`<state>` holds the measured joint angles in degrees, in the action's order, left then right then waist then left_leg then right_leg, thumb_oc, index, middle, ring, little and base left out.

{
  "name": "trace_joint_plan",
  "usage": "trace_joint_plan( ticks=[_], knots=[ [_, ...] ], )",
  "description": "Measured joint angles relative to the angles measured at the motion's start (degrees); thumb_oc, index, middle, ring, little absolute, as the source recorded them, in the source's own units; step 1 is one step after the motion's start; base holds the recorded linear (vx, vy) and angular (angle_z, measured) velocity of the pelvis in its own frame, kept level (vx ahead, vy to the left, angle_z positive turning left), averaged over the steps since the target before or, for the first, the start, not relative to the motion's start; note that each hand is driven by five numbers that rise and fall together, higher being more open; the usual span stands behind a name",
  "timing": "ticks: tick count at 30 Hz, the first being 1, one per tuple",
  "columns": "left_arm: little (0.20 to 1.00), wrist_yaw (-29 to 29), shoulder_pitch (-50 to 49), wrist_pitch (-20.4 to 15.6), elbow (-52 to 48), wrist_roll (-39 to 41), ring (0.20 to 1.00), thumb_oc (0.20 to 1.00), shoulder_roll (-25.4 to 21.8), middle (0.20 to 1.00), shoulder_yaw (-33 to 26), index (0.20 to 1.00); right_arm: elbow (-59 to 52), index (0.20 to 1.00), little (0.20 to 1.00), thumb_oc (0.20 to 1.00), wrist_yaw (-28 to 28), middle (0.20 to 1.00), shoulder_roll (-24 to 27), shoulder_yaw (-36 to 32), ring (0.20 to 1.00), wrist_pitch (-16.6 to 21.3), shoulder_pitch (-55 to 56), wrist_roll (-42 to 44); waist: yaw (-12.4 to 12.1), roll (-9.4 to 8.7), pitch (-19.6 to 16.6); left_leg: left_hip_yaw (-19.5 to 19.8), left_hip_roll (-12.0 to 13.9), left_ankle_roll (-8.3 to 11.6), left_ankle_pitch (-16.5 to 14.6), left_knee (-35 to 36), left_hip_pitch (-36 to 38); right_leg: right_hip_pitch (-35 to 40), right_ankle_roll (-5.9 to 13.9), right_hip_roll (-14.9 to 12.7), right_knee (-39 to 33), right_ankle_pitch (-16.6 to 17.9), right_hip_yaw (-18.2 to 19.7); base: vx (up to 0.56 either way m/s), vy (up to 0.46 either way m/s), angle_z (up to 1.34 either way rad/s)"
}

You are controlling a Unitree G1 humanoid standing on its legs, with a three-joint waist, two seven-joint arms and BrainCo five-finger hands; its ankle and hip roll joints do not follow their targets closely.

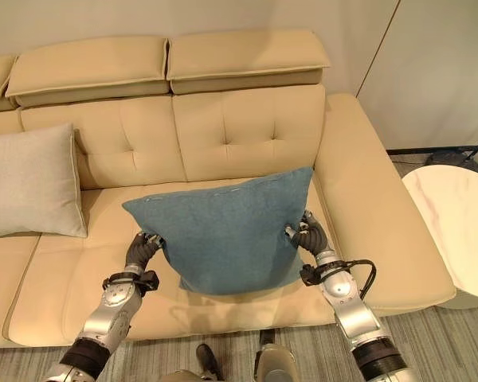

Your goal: Pick up all the scattered cushions and arrange them neatly on the sofa.

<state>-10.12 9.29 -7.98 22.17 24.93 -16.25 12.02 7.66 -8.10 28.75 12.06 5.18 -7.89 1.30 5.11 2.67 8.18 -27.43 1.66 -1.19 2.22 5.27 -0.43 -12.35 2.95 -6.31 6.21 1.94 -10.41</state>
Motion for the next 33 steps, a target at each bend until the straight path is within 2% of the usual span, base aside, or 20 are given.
trace_joint_plan(
  ticks=[3, 4, 6, 7, 11, 13, 17, 20, 23, 25, 26, 27, 28, 30, 31, 32, 33],
  knots=[
    [0.200, -1.7, 6.8, 0.3, 0.4, -2.0, 0.200, 0.200, -1.8, 0.200, 1.2, 0.200, 1.5, 0.200, 0.200, 0.200, -1.5, 0.200, 2.0, 1.4, 0.200, -1.1, -7.5, 0.1, 0.1, 0.42, 0.2, 0.2, 0.1, -0.11, 0.1, -0.4, -1.1, -0.2, -0.56, 0.1, -1.6, 1.0, -0.5, -0.06, -0.039, 0.04],
    [0.200, -3.3, 14.7, 0.1, 0.7, -2.0, 0.200, 0.200, -4.0, 0.200, 2.1, 0.200, 4.2, 0.200, 0.200, 0.200, -3.0, 0.200, 4.1, 2.6, 0.200, -1.1, -16.2, 0.3, -0.1, 0.56, 0.3, 0.5, 0.1, -0.45, 0.3, -1.2, -3.5, -1.5, -0.68, -0.1, -2.6, 2.4, -0.9, -0.17, -0.048, 0.17],
    [0.200, -5.3, 21.6, -0.3, 2.0, -2.0, 0.200, 0.200, -5.3, 0.200, 3.5, 0.200, 7.8, 0.200, 0.200, 0.200, -4.9, 0.200, 4.6, 3.5, 0.200, -1.1, -23.1, 1.5, -0.1, 0.73, 0.4, 1.4, 0.2, -0.57, 0.5, -1.9, -5.0, -1.8, -0.61, -0.1, -3.8, 3.2, -1.6, -0.12, -0.040, 0.19],
    [0.200, -7.0, 29.8, -1.1, 5.7, -1.9, 0.200, 0.200, -6.7, 0.200, 5.3, 0.200, 12.7, 0.200, 0.200, 0.200, -6.6, 0.200, 6.5, 5.8, 0.200, -1.1, -31.4, 2.5, -1.0, 0.90, 0.5, 1.4, 0.3, -0.75, 0.7, -2.7, -7.9, -4.3, -0.35, -0.2, -3.7, 3.5, -1.6, -0.06, -0.047, 0.09],
    [0.200, -9.1, 39.2, -2.4, 9.7, -2.0, 0.200, 0.200, -9.8, 0.200, 7.7, 0.200, 17.4, 0.200, 0.200, 0.200, -8.9, 0.200, 9.2, 8.2, 0.200, -1.1, -40.7, 3.7, -2.2, 0.95, 1.6, 1.7, 0.5, -0.71, 1.7, -2.5, -11.2, -7.2, -1.28, 0.0, -4.2, 4.9, -2.3, -0.03, -0.063, 0.06],
    [0.200, -9.3, 44.2, -2.5, 12.9, -2.1, 0.200, 0.200, -11.7, 0.200, 10.5, 0.200, 20.1, 0.200, 0.200, 0.200, -9.5, 0.200, 11.1, 10.2, 0.200, -1.0, -44.4, 4.2, -1.8, 0.90, 2.0, 2.9, 0.6, -0.30, 2.3, -2.2, -12.9, -8.4, -1.41, 0.1, -4.4, 5.0, -3.1, 0.01, -0.046, 0.18],
    [0.200, -10.3, 53.3, -2.5, 18.3, -2.4, 0.200, 0.200, -14.5, 0.200, 12.8, 0.200, 26.0, 0.200, 0.200, 0.200, -11.1, 0.200, 11.3, 13.7, 0.200, -0.9, -54.0, 5.9, -1.9, -0.20, 4.9, 2.9, 0.6, -0.38, 2.5, -2.2, -16.8, -11.3, -2.15, 0.4, -7.0, 6.6, -3.1, 0.01, -0.040, 0.01],
    [0.200, -10.3, 62.2, -2.7, 24.2, -3.2, 0.200, 0.200, -16.4, 0.200, 15.1, 0.200, 32.3, 0.200, 0.200, 0.200, -11.4, 0.200, 12.1, 16.7, 0.200, -0.5, -62.2, 6.7, -2.4, -1.37, 7.2, 3.1, 0.5, -0.62, 2.8, -2.4, -22.1, -16.3, -2.92, 0.4, -7.5, 7.2, -3.0, 0.00, -0.047, -0.01],
    [0.200, -10.3, 63.4, -2.8, 24.6, -3.1, 0.200, 0.200, -16.4, 0.200, 15.0, 0.200, 33.0, 0.200, 0.200, 0.200, -11.6, 0.200, 12.4, 17.9, 0.200, -0.4, -63.5, 7.4, -2.5, -1.65, 7.7, 3.6, 0.5, -0.53, 3.0, -2.4, -25.0, -19.0, -3.14, 0.4, -7.5, 7.4, -3.1, -0.01, -0.011, 0.13],
    [0.200, -10.3, 63.5, -3.0, 24.5, -3.1, 0.200, 0.200, -16.3, 0.200, 14.8, 0.200, 33.7, 0.200, 0.200, 0.200, -12.1, 0.200, 12.2, 17.9, 0.200, -0.4, -63.6, 7.6, -2.0, -3.97, 10.5, 4.5, 0.3, 0.07, 1.3, -13.1, -32.7, -19.7, -3.61, -2.4, -7.5, 7.7, -2.1, -0.01, -0.042, 0.44],
    [0.200, -10.3, 63.3, -3.7, 24.0, -3.1, 0.200, 0.200, -16.5, 0.200, 14.7, 0.200, 33.6, 0.200, 0.200, 0.200, -12.5, 0.200, 12.1, 17.6, 0.200, -0.2, -64.1, 7.6, -2.2, -4.62, 11.2, 4.3, 0.6, 0.85, 2.7, -6.1, -34.0, -20.0, -3.50, -2.8, -7.5, 7.7, -1.7, -0.01, -0.051, -0.09],
    [0.200, -10.3, 63.1, -4.8, 23.7, -3.1, 0.200, 0.200, -16.7, 0.200, 14.5, 0.200, 33.7, 0.200, 0.200, 0.200, -13.0, 0.200, 12.1, 17.8, 0.200, 0.4, -64.2, 7.6, -3.2, -3.89, 11.1, 4.7, 4.0, 0.16, 16.4, -2.3, -34.4, -20.1, -1.96, -0.6, -6.9, 6.6, -1.6, 0.00, -0.029, -0.33],
    [0.200, -10.3, 63.7, -4.9, 23.2, -3.0, 0.200, 0.200, -17.3, 0.200, 14.6, 0.200, 32.9, 0.200, 0.200, 0.200, -13.0, 0.200, 12.4, 17.3, 0.200, 0.4, -64.6, 7.6, -3.0, -3.91, 11.2, 6.5, 4.1, 0.06, 15.7, -1.9, -34.6, -20.6, -1.17, -0.9, -6.3, 6.0, -1.4, -0.01, -0.055, -0.36],
    [0.200, -10.2, 63.8, -5.8, 22.9, -3.0, 0.200, 0.200, -16.9, 0.200, 14.9, 0.200, 33.5, 0.200, 0.200, 0.200, -13.5, 0.200, 12.3, 15.3, 0.200, 0.8, -64.1, 7.6, -2.7, -3.84, 11.2, 7.5, 2.8, -0.09, 15.8, -0.5, -34.7, -23.0, 0.59, -2.3, -2.7, 4.7, -1.4, -0.01, -0.038, 0.03],
    [0.702, -10.2, 63.6, -6.0, 23.3, -3.0, 0.702, 0.702, -16.3, 0.702, 14.9, 0.702, 34.7, 0.492, 0.492, 0.492, -13.7, 0.492, 12.1, 15.0, 0.492, 0.9, -64.2, 7.6, -2.9, -3.83, 11.2, 8.1, 2.4, -0.23, 15.9, -0.6, -34.9, -25.4, 2.05, -3.3, 1.3, 3.6, -1.4, 0.00, -0.020, 0.06],
    [1.000, -10.2, 63.7, -6.0, 23.6, -3.0, 1.000, 1.000, -16.0, 1.000, 15.0, 1.000, 35.2, 1.000, 1.000, 1.000, -13.8, 1.000, 12.2, 15.1, 1.000, 0.9, -64.3, 7.6, -2.9, -3.80, 11.2, 9.0, 1.8, -0.23, 15.9, -0.7, -35.1, -26.4, 3.16, -3.9, 1.3, 2.8, -1.4, 0.09, -0.019, 0.16],
    [1.000, -10.2, 64.0, -6.0, 23.6, -3.0, 1.000, 1.000, -16.0, 1.000, 15.0, 1.000, 35.3, 1.000, 1.000, 1.000, -13.9, 1.000, 12.4, 15.0, 1.000, 0.9, -64.9, 7.5, -2.9, -3.83, 11.1, 9.1, 1.0, -0.23, 15.9, -0.6, -35.6, -24.8, 3.13, -4.1, -1.3, 3.0, -1.4, 0.09, -0.027, 0.16]
  ],
)
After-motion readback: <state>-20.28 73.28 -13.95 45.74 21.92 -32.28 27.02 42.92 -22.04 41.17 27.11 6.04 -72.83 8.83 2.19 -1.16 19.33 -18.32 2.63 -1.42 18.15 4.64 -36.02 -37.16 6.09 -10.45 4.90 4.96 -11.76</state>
